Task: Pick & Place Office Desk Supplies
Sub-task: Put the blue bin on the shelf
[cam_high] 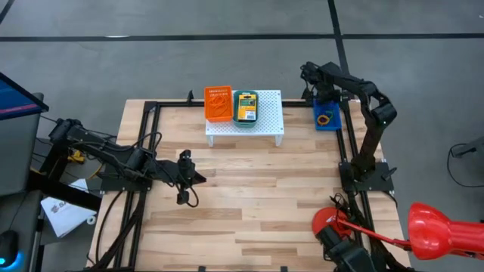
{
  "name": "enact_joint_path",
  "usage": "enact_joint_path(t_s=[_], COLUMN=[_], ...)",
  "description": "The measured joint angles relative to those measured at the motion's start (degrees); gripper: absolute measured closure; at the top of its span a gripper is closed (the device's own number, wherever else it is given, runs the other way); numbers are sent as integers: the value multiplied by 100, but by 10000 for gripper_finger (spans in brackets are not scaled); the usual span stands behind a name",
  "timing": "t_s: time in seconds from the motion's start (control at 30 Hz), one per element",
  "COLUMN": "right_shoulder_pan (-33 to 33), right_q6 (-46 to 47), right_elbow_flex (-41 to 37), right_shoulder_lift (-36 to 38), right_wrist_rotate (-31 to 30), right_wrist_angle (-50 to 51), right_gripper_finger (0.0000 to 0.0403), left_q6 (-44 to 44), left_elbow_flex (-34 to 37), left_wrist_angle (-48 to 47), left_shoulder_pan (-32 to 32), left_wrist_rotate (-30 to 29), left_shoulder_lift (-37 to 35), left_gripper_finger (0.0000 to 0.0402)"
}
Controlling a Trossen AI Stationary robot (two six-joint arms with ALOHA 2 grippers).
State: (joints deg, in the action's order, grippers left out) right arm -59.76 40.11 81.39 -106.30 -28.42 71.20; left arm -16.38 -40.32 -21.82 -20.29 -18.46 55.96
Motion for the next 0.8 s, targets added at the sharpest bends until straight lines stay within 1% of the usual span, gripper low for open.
enact_joint_path(t_s=[0.2,0.37,0.47,0.6,0.8], right_shoulder_pan=[-30,51,127,173,249], right_q6=[130,-249,-401,-519,-611], right_elbow_flex=[283,286,298,402,211], right_shoulder_lift=[-347,-472,-456,-420,-427], right_wrist_rotate=[225,1021,1376,1386,1444], right_wrist_angle=[443,-118,-419,-396,-242], right_gripper_finger=[277,279,279,279,279], left_q6=[-13,-8,-7,-13,-14], left_elbow_flex=[0,0,0,0,0], left_wrist_angle=[0,-2,-4,-24,-22], left_shoulder_pan=[0,0,0,0,0], left_wrist_rotate=[8,27,26,26,24], left_shoulder_lift=[1,2,2,2,2], left_gripper_finger=[385,385,385,385,385])
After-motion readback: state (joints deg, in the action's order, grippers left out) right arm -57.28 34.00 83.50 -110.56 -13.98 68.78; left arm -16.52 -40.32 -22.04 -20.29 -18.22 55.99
